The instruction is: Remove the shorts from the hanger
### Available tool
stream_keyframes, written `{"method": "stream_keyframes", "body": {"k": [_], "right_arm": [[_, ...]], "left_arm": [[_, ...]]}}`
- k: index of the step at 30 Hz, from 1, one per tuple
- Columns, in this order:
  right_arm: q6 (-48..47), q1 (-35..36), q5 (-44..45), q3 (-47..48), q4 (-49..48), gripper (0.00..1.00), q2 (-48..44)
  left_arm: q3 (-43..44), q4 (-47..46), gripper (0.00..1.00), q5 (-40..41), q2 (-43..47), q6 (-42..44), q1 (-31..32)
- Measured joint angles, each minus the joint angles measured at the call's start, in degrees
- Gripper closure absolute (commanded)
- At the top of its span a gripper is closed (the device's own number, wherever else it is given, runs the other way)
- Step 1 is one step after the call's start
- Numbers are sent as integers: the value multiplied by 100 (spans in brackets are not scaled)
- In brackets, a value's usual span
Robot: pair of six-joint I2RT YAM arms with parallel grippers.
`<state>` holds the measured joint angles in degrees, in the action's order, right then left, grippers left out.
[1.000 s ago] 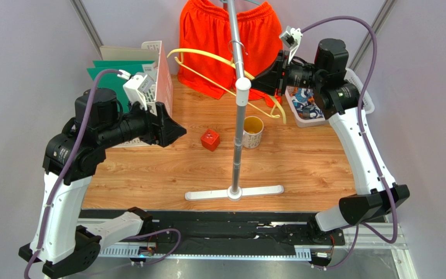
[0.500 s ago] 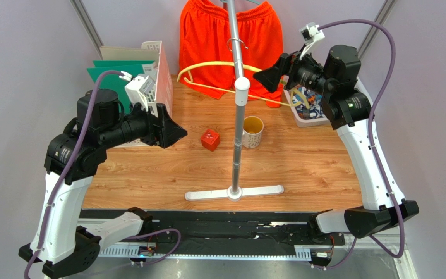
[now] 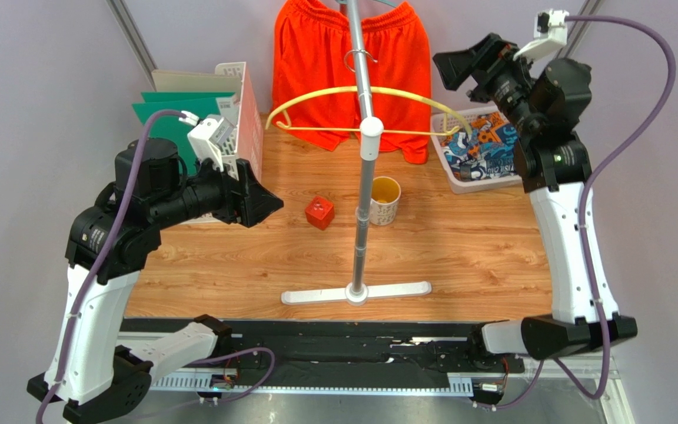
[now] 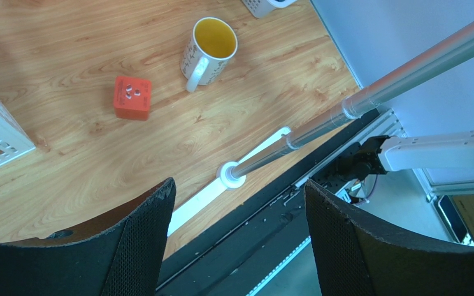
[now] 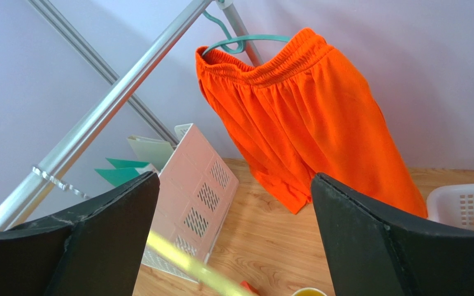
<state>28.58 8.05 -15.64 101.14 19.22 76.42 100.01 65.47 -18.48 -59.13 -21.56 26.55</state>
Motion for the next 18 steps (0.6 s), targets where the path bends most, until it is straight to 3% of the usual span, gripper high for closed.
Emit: {"method": "stream_keyframes", "body": {"k": [13,18], "right_arm": [[39,-256,-197,3375,-452,0,3495],[-90,-284,-647,3351,-955,0,4223]], "left_arm": [[-369,-13,19,33,350,-155,0],[-369,-11,19,162,420,-175,0]]}}
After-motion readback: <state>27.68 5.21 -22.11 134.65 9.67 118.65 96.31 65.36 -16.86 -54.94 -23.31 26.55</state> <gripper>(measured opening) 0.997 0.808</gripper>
